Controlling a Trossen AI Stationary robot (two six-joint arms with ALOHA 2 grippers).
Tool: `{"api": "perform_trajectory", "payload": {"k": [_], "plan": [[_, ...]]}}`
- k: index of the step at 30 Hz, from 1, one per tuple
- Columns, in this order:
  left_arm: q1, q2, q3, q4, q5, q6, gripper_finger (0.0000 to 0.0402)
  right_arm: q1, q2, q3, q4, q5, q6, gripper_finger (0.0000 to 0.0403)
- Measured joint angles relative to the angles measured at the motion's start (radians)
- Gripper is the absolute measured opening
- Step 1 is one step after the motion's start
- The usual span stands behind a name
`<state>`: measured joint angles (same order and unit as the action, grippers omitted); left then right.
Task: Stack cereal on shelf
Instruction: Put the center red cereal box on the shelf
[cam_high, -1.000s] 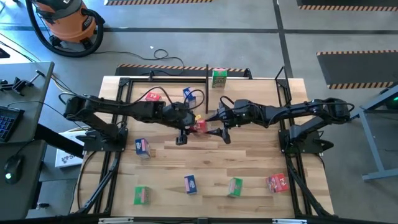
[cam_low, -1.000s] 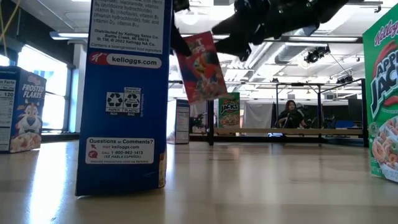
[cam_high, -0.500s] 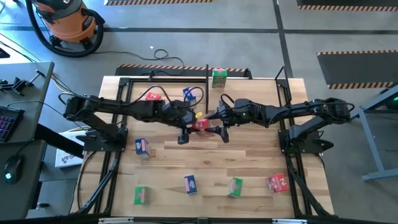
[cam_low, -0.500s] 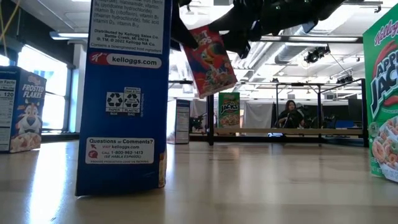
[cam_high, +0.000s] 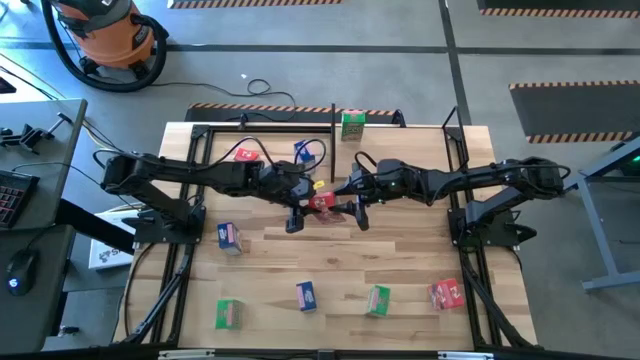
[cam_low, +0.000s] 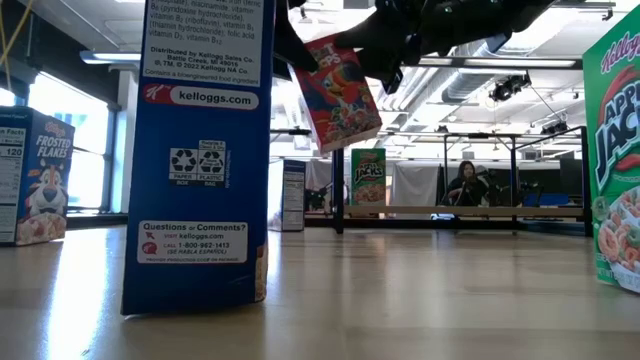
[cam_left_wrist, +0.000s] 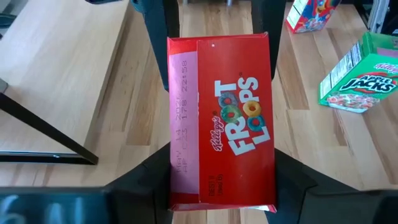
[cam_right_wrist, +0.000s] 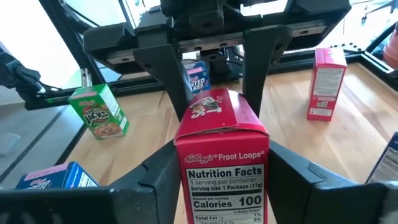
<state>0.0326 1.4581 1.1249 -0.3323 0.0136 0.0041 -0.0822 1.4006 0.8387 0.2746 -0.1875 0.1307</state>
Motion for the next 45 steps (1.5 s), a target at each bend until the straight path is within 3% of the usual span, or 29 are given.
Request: {"api": "perform_trajectory", "payload": {"k": [9, 21, 27, 32, 36, 45], "plan": [[0.000, -0.128, -0.034, 0.061, -0.029, 0.006, 0.0188, 0.000, -0.002, 0.003, 0.053, -0.010, -0.026, 0.0170], [0.000, -0.304, -0.392, 0.485, -0.020, -0.083, 0.0188, -0.010, -0.055, -0.003, 0.019, -0.003, -0.016, 0.0170], [0.011, -0.418, -0.586, 0.732, -0.018, -0.136, 0.0188, -0.051, -0.185, -0.003, -0.068, 0.061, -0.076, 0.0170], [0.028, -0.483, -0.735, 0.897, -0.010, -0.205, 0.0188, -0.162, -0.359, -0.002, -0.304, 0.100, -0.214, 0.0170], [0.035, -0.500, -0.814, 0.990, -0.011, -0.245, 0.0188, -0.318, -0.424, -0.004, -0.503, 0.081, -0.362, 0.0170], [0.035, -0.500, -0.850, 1.037, -0.010, -0.263, 0.0188, -0.694, -0.327, -0.005, -0.532, -0.218, -0.524, 0.0170]]}}
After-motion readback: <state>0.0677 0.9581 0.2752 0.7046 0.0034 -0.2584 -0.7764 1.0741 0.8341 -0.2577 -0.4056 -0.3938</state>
